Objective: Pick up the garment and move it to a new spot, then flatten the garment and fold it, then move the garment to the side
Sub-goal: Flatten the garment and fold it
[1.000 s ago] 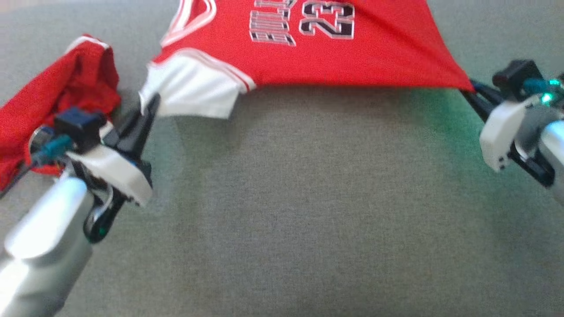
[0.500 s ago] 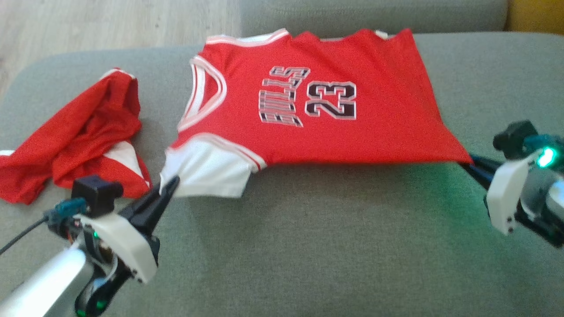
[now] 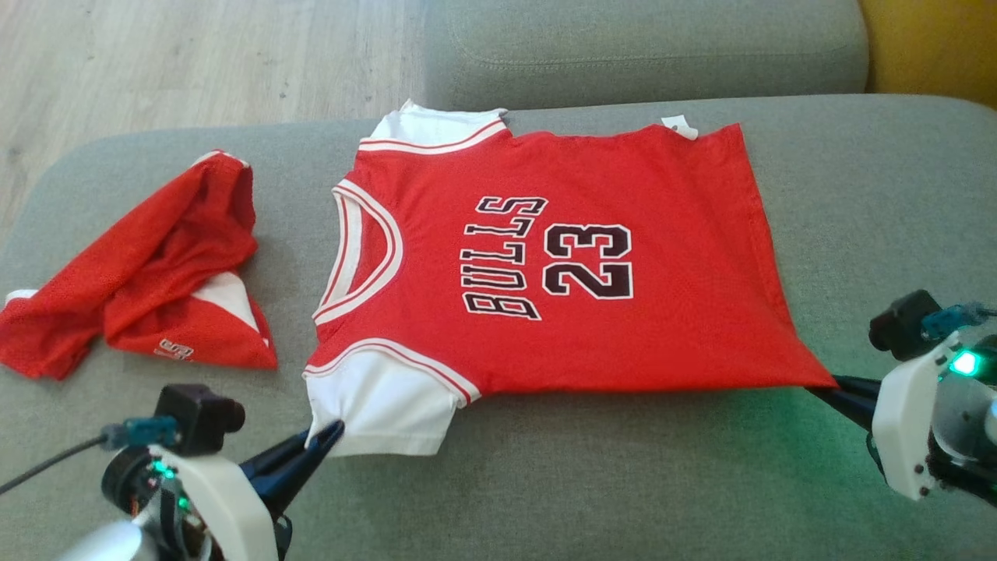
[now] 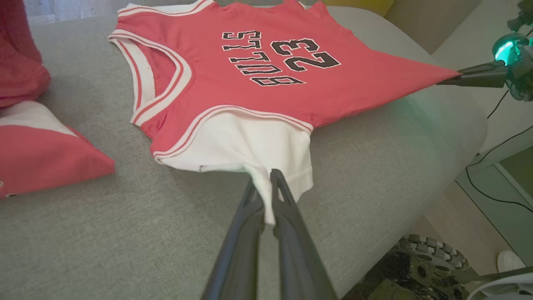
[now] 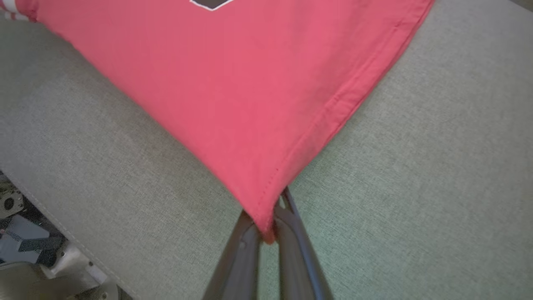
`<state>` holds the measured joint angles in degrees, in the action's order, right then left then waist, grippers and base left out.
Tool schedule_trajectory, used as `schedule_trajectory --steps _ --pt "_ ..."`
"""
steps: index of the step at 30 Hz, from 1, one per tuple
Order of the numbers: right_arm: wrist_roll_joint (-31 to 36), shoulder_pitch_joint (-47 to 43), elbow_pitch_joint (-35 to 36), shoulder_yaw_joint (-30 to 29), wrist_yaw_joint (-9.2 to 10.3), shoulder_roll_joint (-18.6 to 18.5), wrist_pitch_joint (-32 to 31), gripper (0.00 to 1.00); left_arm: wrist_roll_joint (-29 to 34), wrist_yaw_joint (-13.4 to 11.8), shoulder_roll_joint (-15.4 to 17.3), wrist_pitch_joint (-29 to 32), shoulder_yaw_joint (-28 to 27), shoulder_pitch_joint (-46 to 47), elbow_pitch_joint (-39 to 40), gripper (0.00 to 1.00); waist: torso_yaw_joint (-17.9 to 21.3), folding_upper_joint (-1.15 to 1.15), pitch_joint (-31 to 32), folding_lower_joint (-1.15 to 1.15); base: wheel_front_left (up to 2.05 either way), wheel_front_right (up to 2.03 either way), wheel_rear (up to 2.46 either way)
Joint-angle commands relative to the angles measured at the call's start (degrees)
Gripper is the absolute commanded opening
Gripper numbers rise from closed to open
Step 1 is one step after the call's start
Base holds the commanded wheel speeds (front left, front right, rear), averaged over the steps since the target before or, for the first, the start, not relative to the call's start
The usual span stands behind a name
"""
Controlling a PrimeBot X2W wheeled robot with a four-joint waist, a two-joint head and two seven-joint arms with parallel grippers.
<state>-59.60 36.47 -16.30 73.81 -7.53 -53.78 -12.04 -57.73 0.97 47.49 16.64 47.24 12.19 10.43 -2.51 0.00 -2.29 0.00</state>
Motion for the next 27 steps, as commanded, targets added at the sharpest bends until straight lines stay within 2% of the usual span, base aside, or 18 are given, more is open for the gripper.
schedule_trajectory --steps 1,5,8,17,27 --pt "-0.56 -0.04 0.86 -0.75 0.04 -2.76 0.07 0.0 0.06 -0.29 2.62 -0.34 -3.26 3.15 1.69 0.0 0.06 0.0 -0.27 0.0 0.0 0.0 0.0" --pt "-0.63 1.73 1.26 -1.03 0.04 -2.99 -0.02 0.0 1.11 -1.42 2.16 -1.39 -4.54 4.92 1.61 0.0 0.31 0.0 -1.86 0.0 0.0 0.0 0.0" --pt "0.14 3.81 0.58 -1.72 0.04 -2.3 0.03 0.0 1.53 -1.32 1.55 -1.54 -5.14 6.77 1.04 0.0 0.59 0.0 -3.82 0.0 0.0 0.0 0.0" --pt "2.12 8.74 -1.43 -2.66 0.04 0.19 -1.06 0.0 3.38 1.54 -0.45 0.79 -5.23 14.79 -3.75 0.0 1.02 0.0 -8.51 0.0 0.0 0.0 0.0" --pt "2.9 14.44 -6.01 -2.55 0.04 4.77 -1.89 0.0 5.09 3.96 -2.08 4.27 -5.63 25.32 -11.31 0.0 2.45 0.0 -12.91 0.0 0.0 0.0 0.0"
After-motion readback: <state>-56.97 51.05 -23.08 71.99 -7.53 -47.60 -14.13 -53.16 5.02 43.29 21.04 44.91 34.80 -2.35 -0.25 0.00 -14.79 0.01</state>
